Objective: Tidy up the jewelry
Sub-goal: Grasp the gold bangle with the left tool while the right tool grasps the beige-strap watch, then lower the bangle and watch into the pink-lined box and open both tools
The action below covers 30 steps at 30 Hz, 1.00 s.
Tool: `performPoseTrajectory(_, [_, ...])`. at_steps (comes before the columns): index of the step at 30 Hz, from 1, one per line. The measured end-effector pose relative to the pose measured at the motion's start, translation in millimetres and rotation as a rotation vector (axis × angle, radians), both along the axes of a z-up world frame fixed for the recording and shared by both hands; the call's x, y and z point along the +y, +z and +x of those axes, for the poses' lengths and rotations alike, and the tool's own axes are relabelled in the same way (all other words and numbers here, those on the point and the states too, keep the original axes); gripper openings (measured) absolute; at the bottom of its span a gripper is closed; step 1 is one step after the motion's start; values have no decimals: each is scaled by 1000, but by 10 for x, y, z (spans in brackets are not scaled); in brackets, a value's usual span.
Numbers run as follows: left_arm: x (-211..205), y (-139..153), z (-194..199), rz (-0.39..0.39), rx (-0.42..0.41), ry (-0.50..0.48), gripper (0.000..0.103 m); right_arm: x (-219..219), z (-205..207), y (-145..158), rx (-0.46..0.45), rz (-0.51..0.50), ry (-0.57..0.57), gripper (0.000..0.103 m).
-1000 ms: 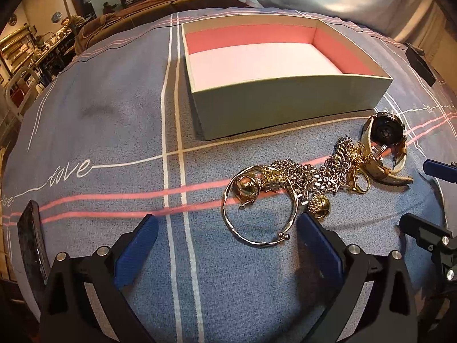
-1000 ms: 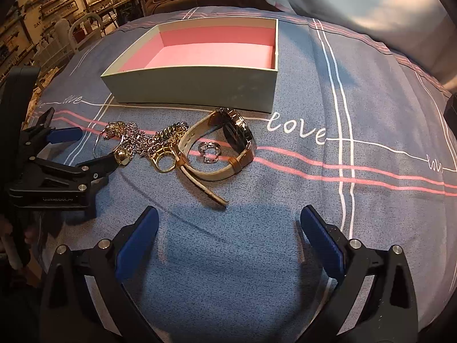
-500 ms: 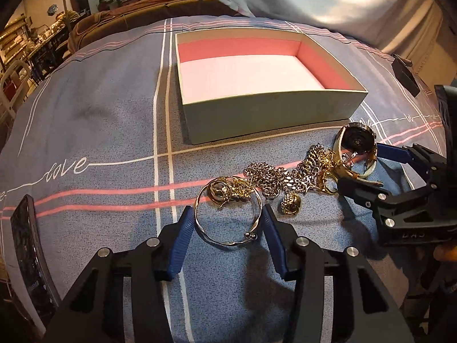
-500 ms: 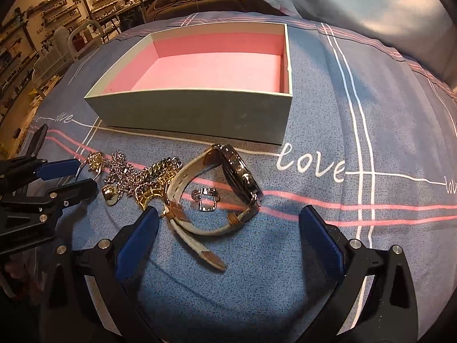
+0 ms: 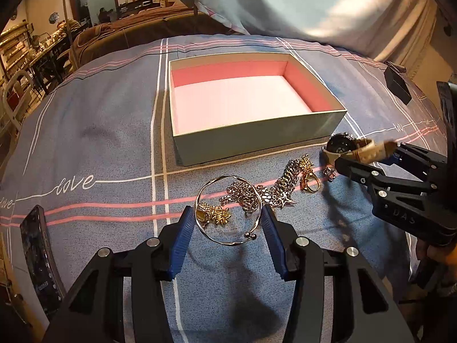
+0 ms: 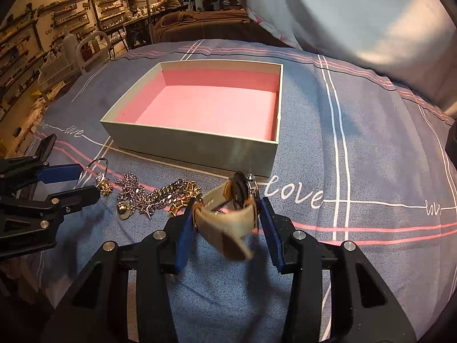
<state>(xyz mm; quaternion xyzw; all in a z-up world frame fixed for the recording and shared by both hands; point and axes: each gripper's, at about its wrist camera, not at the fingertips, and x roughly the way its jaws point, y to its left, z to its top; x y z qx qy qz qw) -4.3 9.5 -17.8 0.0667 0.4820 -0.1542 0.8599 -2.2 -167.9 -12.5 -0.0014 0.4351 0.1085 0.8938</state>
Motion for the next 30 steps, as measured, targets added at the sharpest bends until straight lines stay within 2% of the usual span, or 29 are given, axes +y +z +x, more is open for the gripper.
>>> performPoseTrajectory(10, [-73,-28,-58,-8,20,-16,48,39,-153,5,13,34,11,42])
performPoseTrajectory(18, [-80,156,-29,-13,-19,-8,48,92,-157,160,-24,41,23,40])
performPoseTrajectory(25, [-68,193,0,-23,-8,1,48,102,-175,284,-44,36,29,40])
performPoseTrajectory(30, [-56,407,128,-58,-39,19,48,140,-66,503,-90,20,38,40])
